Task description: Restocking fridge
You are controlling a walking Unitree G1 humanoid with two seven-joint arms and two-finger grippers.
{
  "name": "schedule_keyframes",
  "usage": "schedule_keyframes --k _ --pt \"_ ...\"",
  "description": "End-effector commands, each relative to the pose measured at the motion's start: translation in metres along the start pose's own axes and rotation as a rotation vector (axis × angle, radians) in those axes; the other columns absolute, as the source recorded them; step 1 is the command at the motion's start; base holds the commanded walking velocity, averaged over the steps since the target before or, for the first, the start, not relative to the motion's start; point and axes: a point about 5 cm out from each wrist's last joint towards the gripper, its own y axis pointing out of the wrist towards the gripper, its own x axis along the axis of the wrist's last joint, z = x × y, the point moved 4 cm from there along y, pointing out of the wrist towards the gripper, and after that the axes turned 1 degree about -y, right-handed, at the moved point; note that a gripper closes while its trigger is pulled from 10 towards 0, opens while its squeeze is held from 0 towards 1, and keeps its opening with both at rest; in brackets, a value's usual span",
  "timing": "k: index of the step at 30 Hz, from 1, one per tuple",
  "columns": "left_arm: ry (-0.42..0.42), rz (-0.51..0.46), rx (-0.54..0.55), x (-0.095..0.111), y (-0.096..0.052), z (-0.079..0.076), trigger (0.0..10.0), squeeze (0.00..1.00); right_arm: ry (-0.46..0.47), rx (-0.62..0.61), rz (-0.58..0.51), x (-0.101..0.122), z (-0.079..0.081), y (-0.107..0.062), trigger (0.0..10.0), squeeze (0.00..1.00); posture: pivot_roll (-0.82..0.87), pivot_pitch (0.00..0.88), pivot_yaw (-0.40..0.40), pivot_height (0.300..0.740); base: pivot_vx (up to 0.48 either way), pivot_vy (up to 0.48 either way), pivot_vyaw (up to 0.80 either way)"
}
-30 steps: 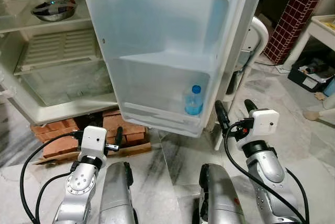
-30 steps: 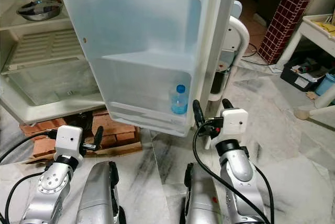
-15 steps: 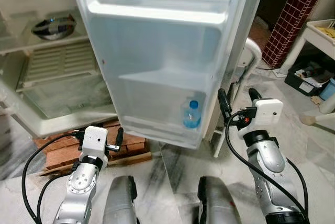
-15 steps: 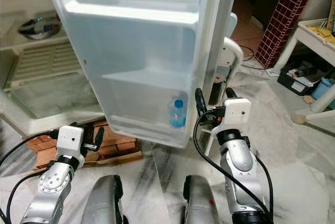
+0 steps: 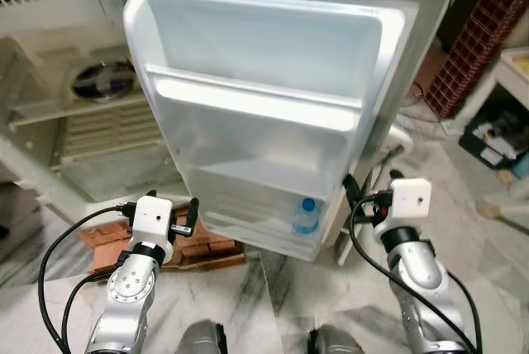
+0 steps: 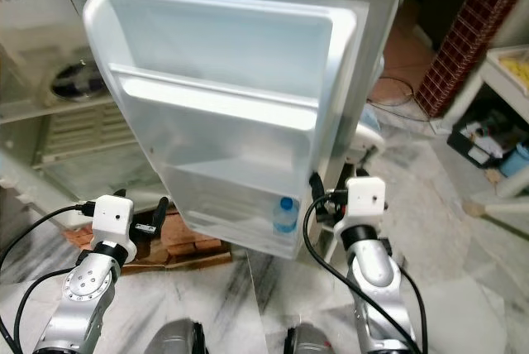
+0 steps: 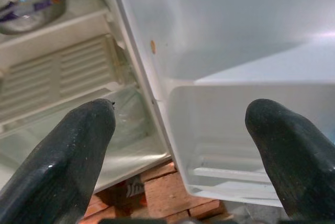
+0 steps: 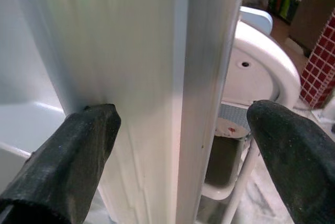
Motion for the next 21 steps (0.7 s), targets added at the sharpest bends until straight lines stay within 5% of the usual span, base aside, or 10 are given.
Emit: schedule_keyframes --k 1,21 --pt "-0.003 0.006 -0.004 -0.0021 -0.0028 -0.0019 10.0 0.0 0.022 -0.016 -0.101 0.0255 -0.0008 0.0049 10.0 0.0 0.01 0.0 0.013 0.74 0.0 0.0 0.0" --pt "0.008 0.016 -0.022 -0.0047 -0.0023 -0.01 10.0 0.0 0.05 0.003 -0.096 0.027 -0.0044 0.0101 10.0 0.0 0.01 0.0 0.009 0.74 0.0 0.0 0.0"
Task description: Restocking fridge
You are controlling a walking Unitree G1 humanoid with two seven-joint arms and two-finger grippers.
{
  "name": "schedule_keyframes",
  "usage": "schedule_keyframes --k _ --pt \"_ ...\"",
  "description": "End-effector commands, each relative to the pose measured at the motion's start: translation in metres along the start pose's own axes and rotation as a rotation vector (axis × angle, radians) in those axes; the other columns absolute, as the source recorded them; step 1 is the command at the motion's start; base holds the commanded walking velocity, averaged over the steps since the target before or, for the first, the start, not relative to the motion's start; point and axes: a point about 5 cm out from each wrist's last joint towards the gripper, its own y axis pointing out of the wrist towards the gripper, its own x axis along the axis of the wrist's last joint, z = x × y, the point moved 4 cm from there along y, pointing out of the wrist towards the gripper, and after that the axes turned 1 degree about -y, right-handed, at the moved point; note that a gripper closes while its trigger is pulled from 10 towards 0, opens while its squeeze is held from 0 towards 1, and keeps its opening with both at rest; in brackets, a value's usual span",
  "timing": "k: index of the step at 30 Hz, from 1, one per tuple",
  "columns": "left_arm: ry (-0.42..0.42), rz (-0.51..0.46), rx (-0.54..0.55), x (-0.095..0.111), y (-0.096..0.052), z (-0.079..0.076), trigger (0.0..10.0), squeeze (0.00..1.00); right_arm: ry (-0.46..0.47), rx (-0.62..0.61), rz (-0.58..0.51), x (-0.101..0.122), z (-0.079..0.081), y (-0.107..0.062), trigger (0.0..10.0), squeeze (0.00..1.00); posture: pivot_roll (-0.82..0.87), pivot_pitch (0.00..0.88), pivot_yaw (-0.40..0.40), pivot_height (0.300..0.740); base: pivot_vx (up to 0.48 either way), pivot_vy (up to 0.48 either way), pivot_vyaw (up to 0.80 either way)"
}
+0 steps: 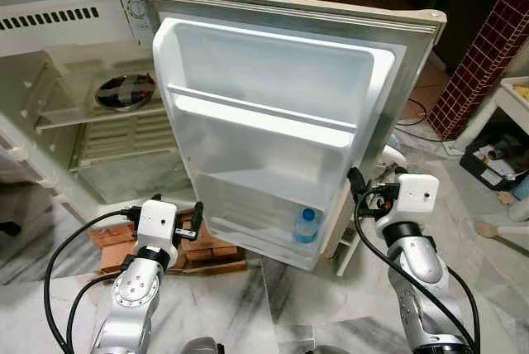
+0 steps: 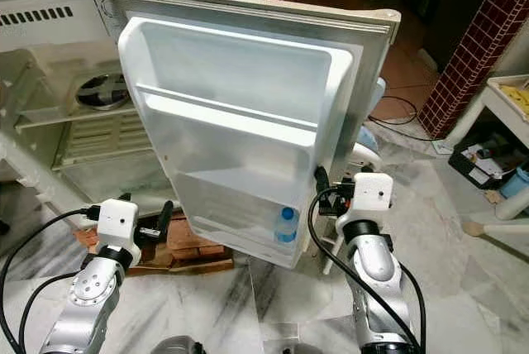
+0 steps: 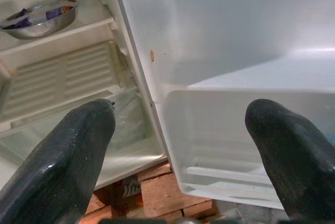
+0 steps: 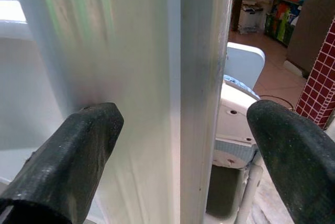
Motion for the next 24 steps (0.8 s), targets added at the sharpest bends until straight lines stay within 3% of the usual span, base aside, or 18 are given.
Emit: schedule_keyframes --k 1,5,18,24 --pt "0.016 0.004 -0.005 -0.0006 0.0005 -0.0017 10.0 0.0 0.006 0.004 -0.039 0.0104 0.0005 0.0027 10.0 0.0 0.01 0.0 0.009 0.74 0.0 0.0 0.0" --pt "0.023 0.003 -0.009 0.0005 0.0021 -0.0039 10.0 0.0 0.001 0.0 -0.042 0.0104 0.0006 0.0034 10.0 0.0 0.01 0.0 0.01 0.74 0.0 -0.142 0.0" --pt "0.019 0.004 -0.012 -0.0001 0.0031 -0.0058 10.0 0.0 -0.007 0.0 -0.051 0.0105 0.0018 0.0065 10.0 0.0 0.01 0.0 0.01 0.74 0.0 -0.397 0.0" --pt "0.006 0.002 0.0 -0.0006 0.0002 -0.0025 10.0 0.0 0.001 0.043 -0.056 0.012 0.0061 0.0111 10.0 0.0 0.02 0.0 0.01 0.74 0.0 0.0 0.0"
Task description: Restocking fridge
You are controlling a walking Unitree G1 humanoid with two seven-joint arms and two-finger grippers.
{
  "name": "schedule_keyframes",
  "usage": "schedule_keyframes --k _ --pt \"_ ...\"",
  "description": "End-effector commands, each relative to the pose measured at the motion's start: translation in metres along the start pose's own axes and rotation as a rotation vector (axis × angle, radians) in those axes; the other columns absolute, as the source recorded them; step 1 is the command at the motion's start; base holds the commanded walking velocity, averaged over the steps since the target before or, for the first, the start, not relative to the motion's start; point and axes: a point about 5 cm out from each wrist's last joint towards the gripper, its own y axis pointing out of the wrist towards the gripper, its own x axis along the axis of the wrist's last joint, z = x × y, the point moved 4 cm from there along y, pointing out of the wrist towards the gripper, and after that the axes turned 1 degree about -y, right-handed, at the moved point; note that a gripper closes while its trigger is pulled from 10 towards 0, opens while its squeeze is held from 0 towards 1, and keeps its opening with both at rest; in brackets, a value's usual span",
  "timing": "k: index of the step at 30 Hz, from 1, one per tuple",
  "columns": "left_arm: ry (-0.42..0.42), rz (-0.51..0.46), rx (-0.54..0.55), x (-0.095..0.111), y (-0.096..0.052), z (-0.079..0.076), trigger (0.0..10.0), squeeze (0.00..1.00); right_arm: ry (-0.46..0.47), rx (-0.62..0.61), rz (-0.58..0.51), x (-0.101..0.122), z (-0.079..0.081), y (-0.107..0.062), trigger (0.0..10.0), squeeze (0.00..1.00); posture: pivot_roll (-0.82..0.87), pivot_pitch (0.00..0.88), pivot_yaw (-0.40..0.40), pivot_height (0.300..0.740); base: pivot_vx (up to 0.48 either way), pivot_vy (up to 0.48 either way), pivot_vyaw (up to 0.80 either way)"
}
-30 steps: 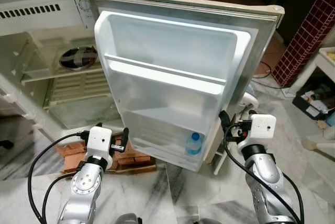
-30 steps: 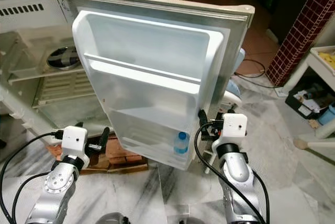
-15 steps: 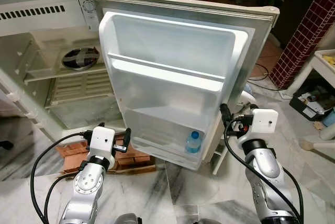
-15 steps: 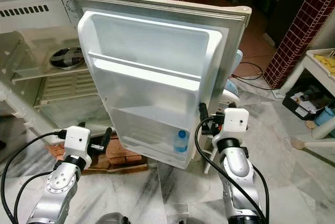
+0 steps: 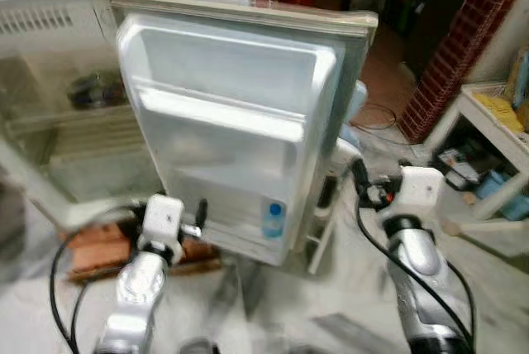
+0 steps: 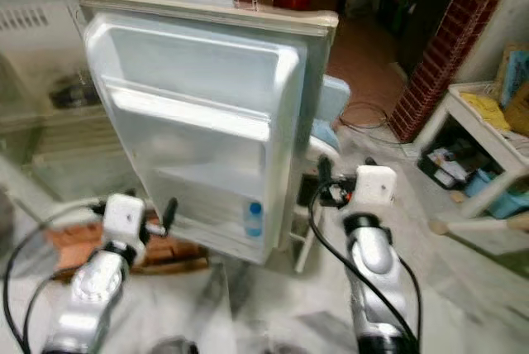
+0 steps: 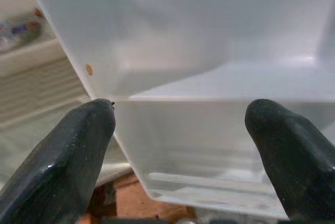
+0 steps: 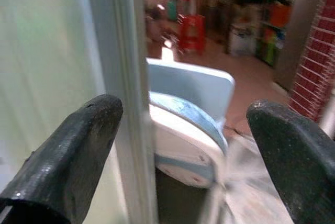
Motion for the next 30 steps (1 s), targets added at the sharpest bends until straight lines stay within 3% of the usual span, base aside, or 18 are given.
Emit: schedule_keyframes --k 1,4,8,12,14,18,24,28,30 --pt "-0.007 -0.005 -0.004 0.001 0.0 -0.002 10.0 0.0 -0.004 0.009 0.006 -0.002 -0.006 0.002 10.0 0.0 0.02 0.0 0.01 0.74 0.0 0.0 0.0" --pt "-0.009 0.001 0.014 0.0 -0.001 0.001 10.0 0.0 -0.027 0.033 -0.009 0.002 -0.003 0.006 10.0 0.0 0.03 0.0 0.01 0.74 0.0 0.0 0.79" --pt "-0.092 0.011 -0.002 0.002 -0.002 0.001 10.0 0.0 -0.014 0.035 -0.021 0.006 -0.002 0.016 10.0 0.0 0.06 0.0 0.009 0.74 0.0 0.0 0.79" --pt "-0.03 0.026 -0.088 0.001 -0.004 0.001 10.0 0.0 -0.005 0.05 -0.033 0.01 0.004 0.025 10.0 0.0 0.07 0.0 0.003 0.74 0.0 0.0 0.79" --pt "0.037 0.036 -0.094 -0.001 -0.006 0.01 10.0 0.0 -0.012 0.071 -0.051 0.015 0.009 0.029 10.0 0.0 0.08 0.0 0.003 0.74 0.0 0.0 0.78" --pt "0.078 0.062 -0.09 -0.006 -0.008 0.021 10.0 0.0 -0.018 0.078 -0.055 0.016 0.01 0.032 10.0 0.0 0.07 0.0 -0.004 0.74 0.0 0.0 0.78" --pt "-0.027 0.1 -0.116 -0.008 -0.016 0.022 10.0 0.0 -0.028 0.071 -0.053 0.015 0.007 0.034 10.0 0.0 0.06 0.0 0.002 0.74 0.0 0.0 0.77" --pt "0.035 0.072 -0.132 -0.005 -0.025 0.013 10.0 0.0 0.043 0.091 -0.031 0.012 0.01 0.034 10.0 0.0 0.07 0.0 0.007 0.74 0.0 0.0 0.65" --pt "0.003 0.036 -0.067 0.0 -0.026 0.012 10.0 0.0 0.117 0.169 -0.025 0.014 0.026 0.034 10.0 0.0 0.07 0.0 0.007 0.74 0.0 0.0 0.45"
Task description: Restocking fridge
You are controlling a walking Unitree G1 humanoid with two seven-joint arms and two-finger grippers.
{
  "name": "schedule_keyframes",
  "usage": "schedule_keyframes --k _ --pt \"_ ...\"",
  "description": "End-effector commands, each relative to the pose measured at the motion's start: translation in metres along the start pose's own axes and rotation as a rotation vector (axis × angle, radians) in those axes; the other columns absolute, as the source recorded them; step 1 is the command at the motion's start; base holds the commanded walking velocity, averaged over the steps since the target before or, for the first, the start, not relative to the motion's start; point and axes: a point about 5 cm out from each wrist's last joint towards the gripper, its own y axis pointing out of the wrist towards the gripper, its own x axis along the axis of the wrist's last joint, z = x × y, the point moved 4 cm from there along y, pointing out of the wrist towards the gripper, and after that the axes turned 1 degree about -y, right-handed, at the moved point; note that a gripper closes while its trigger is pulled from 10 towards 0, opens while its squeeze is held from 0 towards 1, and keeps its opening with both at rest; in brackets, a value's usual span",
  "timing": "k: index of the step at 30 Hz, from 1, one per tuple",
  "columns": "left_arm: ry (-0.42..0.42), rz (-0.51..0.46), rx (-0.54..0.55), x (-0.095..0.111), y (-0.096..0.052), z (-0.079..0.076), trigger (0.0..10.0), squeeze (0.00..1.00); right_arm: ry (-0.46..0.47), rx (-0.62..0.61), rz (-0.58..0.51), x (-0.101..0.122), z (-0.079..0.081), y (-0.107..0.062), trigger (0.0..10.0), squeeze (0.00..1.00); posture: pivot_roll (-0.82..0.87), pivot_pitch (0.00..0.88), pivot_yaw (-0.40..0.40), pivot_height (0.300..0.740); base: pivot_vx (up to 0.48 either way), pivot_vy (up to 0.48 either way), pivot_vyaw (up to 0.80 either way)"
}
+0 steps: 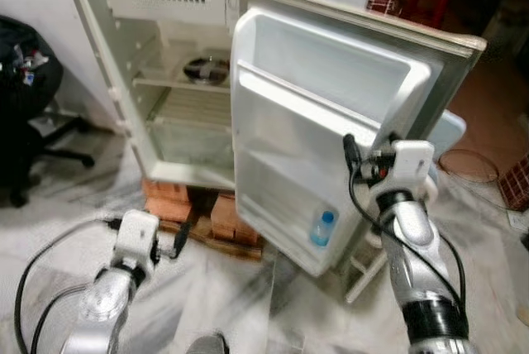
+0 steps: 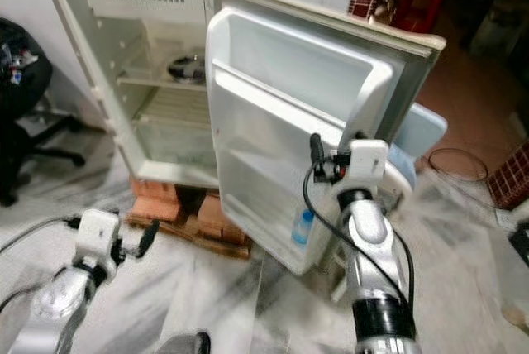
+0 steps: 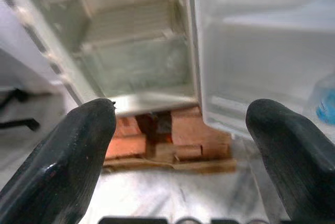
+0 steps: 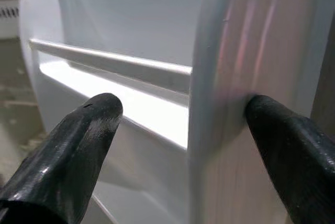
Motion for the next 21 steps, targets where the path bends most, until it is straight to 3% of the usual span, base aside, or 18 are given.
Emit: schedule_keyframes --k 1,5,8,9,11,18,20,21 --pt "0.002 -0.04 0.039 0.008 0.0 0.0 10.0 0.0 0.066 0.136 0.018 0.001 0.032 0.006 10.0 0.0 0.07 0.0 0.007 0.74 0.0 0.0 0.41" --pt "-0.009 -0.037 0.102 -0.001 -0.007 -0.003 10.0 0.0 0.188 0.335 0.011 0.011 0.067 0.002 10.0 0.0 0.07 0.0 -0.001 0.74 0.0 0.0 0.0" --pt "-0.014 -0.024 0.104 -0.004 -0.009 -0.006 10.0 0.0 0.228 0.442 0.013 0.015 0.081 -0.003 10.0 0.0 0.07 0.0 -0.004 0.74 0.0 0.0 0.0" --pt "-0.019 -0.017 0.1 -0.006 -0.009 -0.008 10.0 0.0 0.311 0.548 0.034 0.018 0.092 -0.012 10.0 0.0 0.08 0.0 -0.006 0.74 0.0 0.0 0.0" --pt "-0.018 -0.015 0.095 -0.006 -0.009 -0.013 10.0 0.0 0.386 0.66 0.047 0.024 0.101 -0.022 10.0 0.0 0.08 0.0 -0.007 0.74 0.0 0.0 0.0" --pt "-0.012 -0.023 0.094 -0.003 -0.01 -0.02 10.0 0.0 0.353 0.876 0.159 0.018 0.097 -0.049 10.0 0.0 0.08 0.0 -0.008 0.74 0.0 0.0 0.0" --pt "-0.004 -0.023 0.102 -0.003 -0.012 -0.019 10.0 0.0 0.322 0.924 0.222 0.01 0.093 -0.059 10.0 0.0 0.08 0.0 -0.008 0.74 0.0 0.0 0.0" --pt "0.003 -0.024 0.119 -0.004 -0.015 -0.018 10.0 0.0 0.302 0.985 0.29 0.002 0.09 -0.072 10.0 0.0 0.08 0.0 -0.01 0.74 0.0 0.0 0.0"
